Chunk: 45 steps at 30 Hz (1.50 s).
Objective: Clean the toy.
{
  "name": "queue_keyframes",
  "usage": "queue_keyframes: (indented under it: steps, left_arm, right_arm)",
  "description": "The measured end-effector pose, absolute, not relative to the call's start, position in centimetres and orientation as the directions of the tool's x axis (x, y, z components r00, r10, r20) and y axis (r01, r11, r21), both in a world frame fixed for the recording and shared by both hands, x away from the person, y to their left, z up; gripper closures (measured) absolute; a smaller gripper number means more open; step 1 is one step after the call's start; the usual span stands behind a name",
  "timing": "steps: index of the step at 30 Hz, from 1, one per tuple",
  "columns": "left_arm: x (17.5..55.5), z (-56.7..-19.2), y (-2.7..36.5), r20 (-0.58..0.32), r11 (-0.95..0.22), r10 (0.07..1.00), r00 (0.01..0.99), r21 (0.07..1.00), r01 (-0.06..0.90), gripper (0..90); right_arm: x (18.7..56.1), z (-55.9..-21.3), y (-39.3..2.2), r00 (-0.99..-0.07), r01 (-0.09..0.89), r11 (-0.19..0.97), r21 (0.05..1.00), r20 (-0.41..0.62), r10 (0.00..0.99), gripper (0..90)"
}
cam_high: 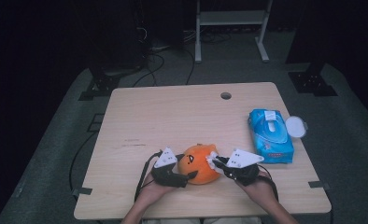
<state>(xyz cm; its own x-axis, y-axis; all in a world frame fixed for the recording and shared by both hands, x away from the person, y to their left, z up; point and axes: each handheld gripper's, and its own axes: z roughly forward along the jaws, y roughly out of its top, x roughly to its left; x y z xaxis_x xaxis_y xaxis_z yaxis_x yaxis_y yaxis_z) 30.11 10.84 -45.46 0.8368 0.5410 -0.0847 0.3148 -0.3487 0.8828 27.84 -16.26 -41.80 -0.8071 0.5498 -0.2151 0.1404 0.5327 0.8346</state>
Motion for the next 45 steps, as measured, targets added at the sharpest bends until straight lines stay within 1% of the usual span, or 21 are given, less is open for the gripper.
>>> queue_keyframes:
  steps: [2, 3, 5, 6, 7, 9, 10, 11, 13, 14, 16, 21, 23, 26, 28, 31, 34, 36, 40, 42, 45]
  left_arm:
    - [30.1, -45.4, 10.9, -0.085, -0.349, 0.542, 0.836, 0.882, 0.316, 20.6]
    - [30.2, -45.5, 11.0, -0.095, -0.341, 0.547, 0.832, 0.882, 0.326, 20.6]
    - [30.3, -45.5, 11.0, -0.105, -0.333, 0.547, 0.83, 0.883, 0.33, 20.7]
    - [30.4, -45.4, 11.1, -0.115, -0.331, 0.542, 0.833, 0.881, 0.337, 20.3]
    - [30.4, -45.4, 11.1, -0.115, -0.331, 0.542, 0.833, 0.881, 0.337, 18.5]
    - [30.4, -44.5, 11.0, -0.13, -0.293, 0.55, 0.825, 0.895, 0.337, 12.8]
    - [30.4, -44.5, 11.0, -0.13, -0.293, 0.55, 0.825, 0.895, 0.337, 12.7]
    - [30.4, -44.4, 10.9, -0.116, -0.295, 0.552, 0.825, 0.899, 0.324, 13.1]
    - [30.5, -44.6, 10.8, -0.101, -0.315, 0.563, 0.82, 0.891, 0.326, 18.3]
    - [30.8, -45.0, 11.1, -0.132, -0.298, 0.578, 0.805, 0.885, 0.358, 21.2]
    - [31.0, -45.0, 11.3, -0.14, -0.292, 0.586, 0.798, 0.882, 0.37, 24.6]
    - [31.2, -45.2, 11.6, -0.156, -0.283, 0.607, 0.779, 0.874, 0.396, 25.4]
    - [31.5, -45.5, 12.1, -0.184, -0.263, 0.619, 0.763, 0.867, 0.423, 25.4]
    - [31.6, -45.6, 12.2, -0.197, -0.252, 0.623, 0.757, 0.866, 0.433, 25.3]
    - [31.6, -45.6, 12.2, -0.198, -0.249, 0.623, 0.757, 0.867, 0.432, 25.4]
    - [31.6, -45.7, 12.3, -0.195, -0.256, 0.61, 0.768, 0.869, 0.424, 25.6]
    - [31.6, -45.7, 12.3, -0.198, -0.257, 0.607, 0.77, 0.868, 0.426, 25.6]
    - [31.6, -45.7, 12.4, -0.2, -0.256, 0.606, 0.77, 0.867, 0.427, 25.6]
    - [31.6, -45.8, 12.4, -0.202, -0.251, 0.609, 0.767, 0.868, 0.429, 25.6]
    - [31.7, -45.9, 12.5, -0.205, -0.252, 0.609, 0.767, 0.866, 0.431, 25.6]
    - [31.6, -45.8, 12.5, -0.204, -0.254, 0.607, 0.768, 0.866, 0.431, 25.6]
  right_arm:
    - [27.9, -41.8, -16.4, -0.808, 0.143, 0.533, 0.834, -0.212, 0.549, 82.2]
    - [28.1, -42.0, -17.3, -0.806, 0.173, 0.521, 0.836, -0.183, 0.562, 82.2]
    - [28.2, -42.1, -17.7, -0.804, 0.187, 0.515, 0.836, -0.17, 0.569, 82.2]
    - [28.3, -42.3, -18.3, -0.81, 0.214, 0.482, 0.85, -0.122, 0.574, 82.2]
    - [28.3, -42.4, -18.3, -0.813, 0.215, 0.479, 0.851, -0.116, 0.571, 82.2]
    - [28.0, -42.5, -17.6, -0.825, 0.192, 0.489, 0.851, -0.13, 0.55, 82.1]
    - [28.0, -42.5, -17.6, -0.825, 0.192, 0.489, 0.851, -0.13, 0.55, 82.1]
    - [27.9, -42.5, -17.0, -0.841, 0.175, 0.485, 0.857, -0.127, 0.526, 82.0]
    - [28.1, -42.4, -16.7, -0.843, 0.165, 0.484, 0.86, -0.131, 0.522, 82.0]
    - [28.3, -42.4, -16.8, -0.842, 0.167, 0.479, 0.862, -0.128, 0.525, 82.0]
    - [28.7, -42.6, -17.3, -0.837, 0.193, 0.455, 0.869, -0.096, 0.539, 82.0]
    - [28.7, -42.6, -18.2, -0.817, 0.223, 0.447, 0.867, -0.084, 0.571, 82.0]
    - [28.1, -42.4, -17.9, -0.825, 0.211, 0.436, 0.875, -0.079, 0.559, 82.0]
    - [27.4, -42.0, -16.8, -0.841, 0.17, 0.446, 0.879, -0.107, 0.53, 82.0]
    - [27.6, -42.0, -16.7, -0.844, 0.167, 0.443, 0.881, -0.105, 0.527, 82.0]
    - [28.5, -42.3, -17.5, -0.831, 0.211, 0.419, 0.883, -0.064, 0.553, 82.0]
    - [29.1, -42.7, -18.0, -0.811, 0.23, 0.432, 0.872, -0.074, 0.581, 82.0]
    - [29.4, -43.1, -18.4, -0.809, 0.251, 0.426, 0.869, -0.053, 0.585, 82.0]
    - [28.5, -42.5, -17.6, -0.831, 0.221, 0.409, 0.885, -0.048, 0.554, 82.0]
    - [28.0, -42.1, -16.9, -0.84, 0.187, 0.421, 0.888, -0.078, 0.537, 82.0]
    - [28.6, -42.2, -17.1, -0.836, 0.201, 0.413, 0.888, -0.064, 0.545, 82.0]
